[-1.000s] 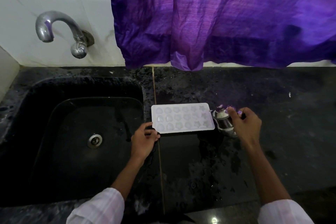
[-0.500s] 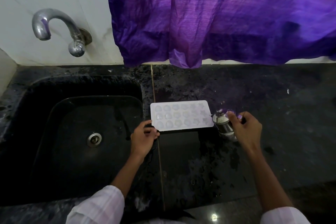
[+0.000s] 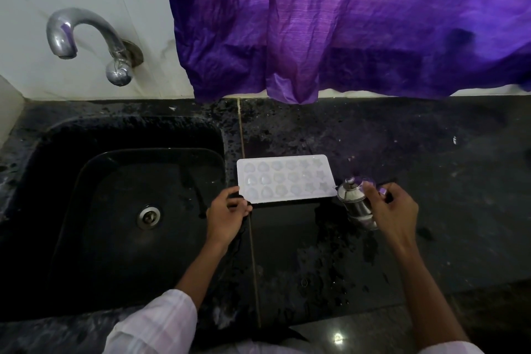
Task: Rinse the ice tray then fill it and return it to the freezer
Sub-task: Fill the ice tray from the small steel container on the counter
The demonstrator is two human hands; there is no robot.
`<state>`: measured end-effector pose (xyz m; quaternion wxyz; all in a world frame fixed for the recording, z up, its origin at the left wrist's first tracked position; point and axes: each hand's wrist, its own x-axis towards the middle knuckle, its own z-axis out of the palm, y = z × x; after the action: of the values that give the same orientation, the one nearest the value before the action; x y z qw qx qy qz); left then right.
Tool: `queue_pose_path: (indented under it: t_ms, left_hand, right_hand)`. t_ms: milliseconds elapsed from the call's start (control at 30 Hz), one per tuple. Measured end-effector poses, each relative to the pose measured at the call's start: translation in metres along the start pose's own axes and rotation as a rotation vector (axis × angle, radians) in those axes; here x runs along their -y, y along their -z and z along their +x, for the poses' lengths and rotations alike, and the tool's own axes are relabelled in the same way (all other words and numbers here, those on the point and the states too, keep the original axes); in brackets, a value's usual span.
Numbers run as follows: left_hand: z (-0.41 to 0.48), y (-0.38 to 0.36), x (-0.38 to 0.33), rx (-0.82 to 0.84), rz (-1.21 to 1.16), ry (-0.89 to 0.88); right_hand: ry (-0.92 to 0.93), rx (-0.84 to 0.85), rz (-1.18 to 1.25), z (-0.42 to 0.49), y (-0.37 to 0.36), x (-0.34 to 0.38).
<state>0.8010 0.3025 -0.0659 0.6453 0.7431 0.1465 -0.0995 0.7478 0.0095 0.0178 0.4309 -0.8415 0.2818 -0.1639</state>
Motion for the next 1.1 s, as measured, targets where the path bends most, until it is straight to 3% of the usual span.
queue_pose_path:
  t_ms: [533, 833, 1100]
  left_hand:
    - [-0.003, -0.001, 0.005, 0.001, -0.023, 0.022]
    - [-0.010, 0.003, 0.008, -0.014, -0.056, 0.040]
    - [-0.019, 0.009, 0.012, -0.024, -0.107, 0.044]
  right_hand:
    - [-0.050, -0.019, 0.134, -0.011, -0.003, -0.003]
    - [-0.324, 0.048, 0.858, -0.055, -0.035, -0.002]
    - [-0.427, 0.209, 1.064, -0.103, -0.085, 0.000]
